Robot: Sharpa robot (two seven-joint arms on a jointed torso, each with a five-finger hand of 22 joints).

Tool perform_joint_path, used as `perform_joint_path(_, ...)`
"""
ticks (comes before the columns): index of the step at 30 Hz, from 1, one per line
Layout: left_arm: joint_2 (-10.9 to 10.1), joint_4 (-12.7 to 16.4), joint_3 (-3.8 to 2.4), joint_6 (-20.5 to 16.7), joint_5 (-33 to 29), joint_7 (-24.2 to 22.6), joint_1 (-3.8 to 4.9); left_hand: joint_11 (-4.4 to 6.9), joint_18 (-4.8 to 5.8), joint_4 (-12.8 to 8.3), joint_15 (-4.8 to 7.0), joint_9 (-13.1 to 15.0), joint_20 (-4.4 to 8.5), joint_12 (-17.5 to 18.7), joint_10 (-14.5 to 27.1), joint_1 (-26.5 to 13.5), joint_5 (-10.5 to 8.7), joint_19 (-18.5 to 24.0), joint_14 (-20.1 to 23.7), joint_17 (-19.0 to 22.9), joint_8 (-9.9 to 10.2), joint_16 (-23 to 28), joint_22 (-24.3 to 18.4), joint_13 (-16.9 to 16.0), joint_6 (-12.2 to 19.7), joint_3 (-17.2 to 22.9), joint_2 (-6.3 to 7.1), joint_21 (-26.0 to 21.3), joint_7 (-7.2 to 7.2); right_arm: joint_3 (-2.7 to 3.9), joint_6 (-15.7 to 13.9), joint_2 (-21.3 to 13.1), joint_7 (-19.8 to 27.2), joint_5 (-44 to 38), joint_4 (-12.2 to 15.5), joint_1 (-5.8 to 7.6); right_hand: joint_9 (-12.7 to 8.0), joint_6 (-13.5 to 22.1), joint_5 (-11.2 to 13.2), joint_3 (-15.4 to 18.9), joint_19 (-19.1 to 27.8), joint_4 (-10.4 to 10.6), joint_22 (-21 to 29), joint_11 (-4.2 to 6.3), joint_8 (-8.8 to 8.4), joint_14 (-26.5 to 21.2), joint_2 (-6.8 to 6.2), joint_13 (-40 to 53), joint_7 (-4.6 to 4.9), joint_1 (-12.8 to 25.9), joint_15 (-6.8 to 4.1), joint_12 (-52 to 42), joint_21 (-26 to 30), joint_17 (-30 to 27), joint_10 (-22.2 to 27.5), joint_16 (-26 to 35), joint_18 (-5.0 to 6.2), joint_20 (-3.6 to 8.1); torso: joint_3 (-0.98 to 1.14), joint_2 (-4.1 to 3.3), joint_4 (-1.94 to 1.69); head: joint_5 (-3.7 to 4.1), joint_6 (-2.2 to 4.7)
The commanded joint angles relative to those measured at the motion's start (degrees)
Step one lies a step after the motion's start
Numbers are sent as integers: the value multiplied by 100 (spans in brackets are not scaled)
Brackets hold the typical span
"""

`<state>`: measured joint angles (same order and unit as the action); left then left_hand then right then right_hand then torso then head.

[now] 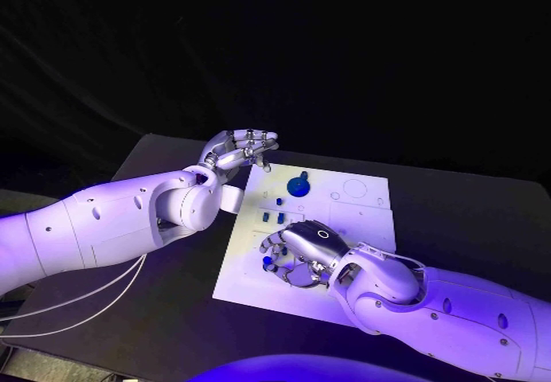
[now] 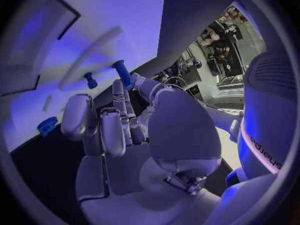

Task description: Assemble the parts on the task board

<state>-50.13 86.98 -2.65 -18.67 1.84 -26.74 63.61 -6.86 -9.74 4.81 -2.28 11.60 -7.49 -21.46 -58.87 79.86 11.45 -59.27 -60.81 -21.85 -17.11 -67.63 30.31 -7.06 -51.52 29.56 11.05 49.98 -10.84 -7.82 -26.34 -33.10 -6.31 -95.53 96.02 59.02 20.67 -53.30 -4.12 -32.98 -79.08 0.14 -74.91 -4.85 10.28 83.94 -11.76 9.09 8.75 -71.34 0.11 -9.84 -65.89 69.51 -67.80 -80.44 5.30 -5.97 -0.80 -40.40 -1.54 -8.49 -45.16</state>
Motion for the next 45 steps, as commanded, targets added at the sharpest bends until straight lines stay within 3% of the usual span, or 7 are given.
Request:
perform_joint_path(1,7,6,-3,80,24,-26,2,10,-80,-18,-9,-6,-5,-33,45,-23,11,43,20,6,-35,10,-5,-9,38,11,-51,-18,4,-1,-22,-8,104,69,19,-3,9,-38,-23,-25,-34,-25,-389,15,-3,192,31,8,20,-19,6,-30,-2,1,-11,-33,-25,-9,-1,1,4,0,-8)
perform_joint_path(17,-4,2,-3,75,24,-21,2,10,-80,-18,-9,-6,-5,-33,45,-23,11,43,20,6,-35,10,-5,-9,38,11,-51,-18,4,0,-103,-192,84,112,115,-2,7,-34,-28,-16,-25,-29,-380,2,-12,187,9,7,32,-23,12,-22,25,-18,9,-25,-21,-11,0,3,2,18,2)
perform_joint_path(26,-39,0,-1,75,24,-20,2,9,-81,-27,-9,-7,-5,-46,59,-22,12,42,21,10,-39,7,-6,-12,44,14,-52,-19,3,76,-825,-905,263,530,555,127,5,-31,-33,-11,-36,-30,-392,-4,-18,185,-5,5,40,-24,18,-16,3,-22,22,-23,-26,-14,-2,10,12,85,41)
perform_joint_path(33,-76,7,8,70,24,-18,1,9,-81,-28,-9,-7,-5,-47,60,-22,12,42,21,10,-40,7,-6,-12,45,15,-52,-19,3,103,-313,-1717,-23,2126,840,392,58,-210,-294,201,-209,191,-563,145,88,258,-2,283,-36,210,-77,-486,-341,240,-683,-167,-88,35,-14,22,33,186,72)
perform_joint_path(38,-93,22,28,69,24,-10,1,9,-81,-28,-9,-7,-5,-47,60,-22,12,42,21,10,-40,7,-6,-12,45,15,-52,-19,3,92,151,-2311,-341,2828,987,462,236,-281,-510,642,-353,469,-722,286,343,297,-1,1033,-171,442,-199,-1329,-640,396,-968,-262,-154,174,-11,36,69,514,83)
perform_joint_path(39,-97,28,32,70,24,-6,1,9,-81,-28,-9,-7,-5,-47,60,-22,12,42,21,10,-40,7,-6,-12,45,15,-52,-19,3,86,199,-2411,-388,2901,1016,465,571,-101,-968,994,-491,680,-902,443,681,392,83,3968,-367,390,-254,-4235,-966,801,-882,-491,-221,290,-14,36,74,579,84)
perform_joint_path(45,-120,58,46,69,25,8,1,9,-81,-28,-9,-7,-5,-47,60,-22,12,42,21,10,-40,7,-6,-12,45,15,-52,-19,3,48,336,-2915,-710,2998,1200,455,1057,-10,-969,1416,-567,1130,-1013,353,1205,462,118,6285,-287,513,-258,-6443,-1145,1264,-1284,-684,-256,230,-20,42,107,854,69)
